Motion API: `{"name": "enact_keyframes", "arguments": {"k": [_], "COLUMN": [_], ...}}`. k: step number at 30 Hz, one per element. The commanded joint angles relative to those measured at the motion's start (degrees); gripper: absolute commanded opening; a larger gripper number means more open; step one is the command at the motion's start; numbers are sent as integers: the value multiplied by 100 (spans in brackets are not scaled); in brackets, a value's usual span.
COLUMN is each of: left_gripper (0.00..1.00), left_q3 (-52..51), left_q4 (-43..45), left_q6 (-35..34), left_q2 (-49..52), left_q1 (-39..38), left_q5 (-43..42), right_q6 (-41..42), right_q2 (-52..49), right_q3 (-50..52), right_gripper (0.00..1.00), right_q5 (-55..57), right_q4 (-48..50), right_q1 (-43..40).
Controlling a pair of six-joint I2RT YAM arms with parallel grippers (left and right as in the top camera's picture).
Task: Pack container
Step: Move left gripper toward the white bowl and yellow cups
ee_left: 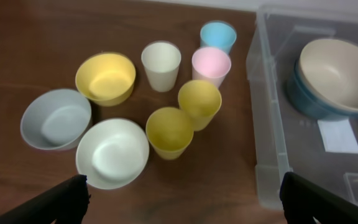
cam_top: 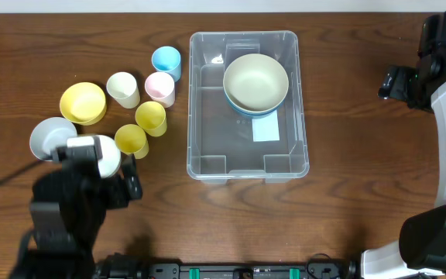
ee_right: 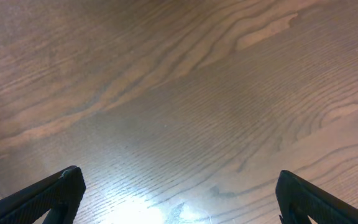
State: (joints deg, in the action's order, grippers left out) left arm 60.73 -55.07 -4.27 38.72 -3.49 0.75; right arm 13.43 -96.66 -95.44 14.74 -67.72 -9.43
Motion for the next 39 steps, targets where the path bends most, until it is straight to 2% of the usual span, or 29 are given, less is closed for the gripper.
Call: {"name": "enact_keyframes", "arguments": {"k": [1,11,16,22,31,34,39], "left_gripper": [98,98,98,98,99,93,70], "left_q3": [442,350,350,352,352,352,352], "left_q4": [-146,-188,-234,-136,254,361,398], "left_q6": [-55,-83,-105,-763,-629,-407,-280], "left_q2": [511,1095,1716,2787,3856,4013,4317], "left_q1": [-13,-7,-7,363,1287,1311,1318], "left_q5": [114,315,339,308,-789,-826,-826], "right_q6": [90,90,90,90,90,90,90], "right_q2": [94,94,92,94,94,92,94], "right_q3": [-76,-76,-76,-76,-76,-76,-76], "right_gripper": [99,99,99,99,99,99,99], "right_q5": [0,0,-2,0,0,0,0], "right_q4": [2,2,2,2,2,2,2], "right_q1": [-31,-31,-31,-31,-31,-31,-31]}}
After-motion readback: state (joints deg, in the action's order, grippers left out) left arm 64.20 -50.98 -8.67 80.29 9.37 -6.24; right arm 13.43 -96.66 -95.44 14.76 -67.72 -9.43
